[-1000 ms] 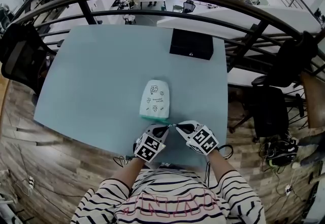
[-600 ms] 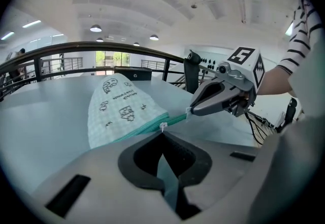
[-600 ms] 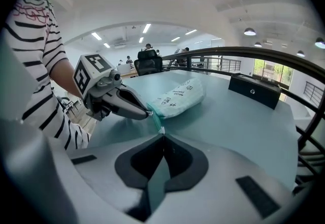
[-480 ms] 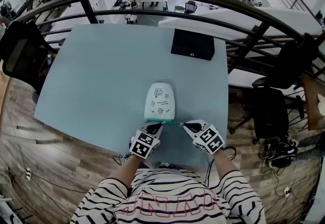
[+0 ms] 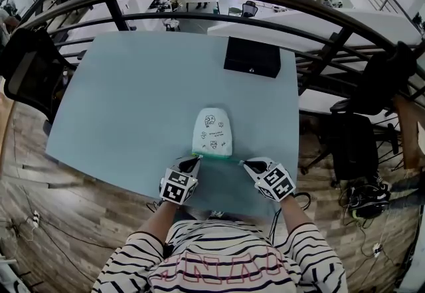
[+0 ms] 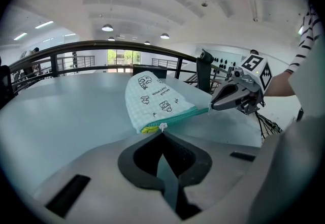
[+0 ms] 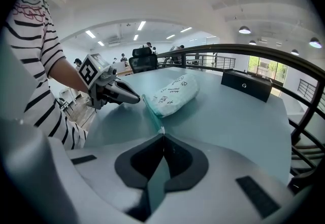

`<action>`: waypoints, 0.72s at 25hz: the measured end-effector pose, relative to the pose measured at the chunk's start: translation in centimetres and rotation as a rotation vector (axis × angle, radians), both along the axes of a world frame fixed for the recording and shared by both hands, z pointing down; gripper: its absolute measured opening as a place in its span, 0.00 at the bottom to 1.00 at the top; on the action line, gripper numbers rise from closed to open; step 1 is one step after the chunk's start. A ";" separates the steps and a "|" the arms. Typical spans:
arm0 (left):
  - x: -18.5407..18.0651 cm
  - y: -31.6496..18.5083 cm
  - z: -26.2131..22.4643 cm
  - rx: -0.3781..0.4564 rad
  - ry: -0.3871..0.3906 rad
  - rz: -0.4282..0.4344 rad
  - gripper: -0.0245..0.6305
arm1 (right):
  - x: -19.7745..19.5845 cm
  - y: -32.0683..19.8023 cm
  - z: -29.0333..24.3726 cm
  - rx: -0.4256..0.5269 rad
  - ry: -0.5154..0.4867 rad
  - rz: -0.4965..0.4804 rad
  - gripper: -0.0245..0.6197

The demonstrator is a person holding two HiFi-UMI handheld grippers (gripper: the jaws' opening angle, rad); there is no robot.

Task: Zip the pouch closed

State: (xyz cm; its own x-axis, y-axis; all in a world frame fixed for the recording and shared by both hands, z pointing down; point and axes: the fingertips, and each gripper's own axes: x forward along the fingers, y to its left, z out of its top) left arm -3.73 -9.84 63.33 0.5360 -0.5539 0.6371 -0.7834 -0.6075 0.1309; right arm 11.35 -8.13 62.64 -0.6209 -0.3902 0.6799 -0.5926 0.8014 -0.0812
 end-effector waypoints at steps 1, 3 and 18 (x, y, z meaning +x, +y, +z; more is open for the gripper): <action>-0.4 -0.1 -0.1 0.000 -0.001 -0.008 0.07 | 0.0 0.1 0.0 -0.002 0.000 0.002 0.08; -0.8 0.0 -0.1 0.002 -0.006 -0.011 0.07 | -0.1 0.2 0.0 -0.005 -0.004 0.001 0.08; -2.6 -0.3 -0.5 0.015 -0.027 -0.043 0.07 | -0.9 0.7 -0.3 -0.005 -0.008 -0.003 0.08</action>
State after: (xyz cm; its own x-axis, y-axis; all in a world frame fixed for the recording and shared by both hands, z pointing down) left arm -6.33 -10.10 62.87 0.4943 -0.5855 0.6426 -0.8120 -0.5749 0.1008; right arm 10.45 -7.47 62.34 -0.6277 -0.3844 0.6769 -0.5891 0.8030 -0.0903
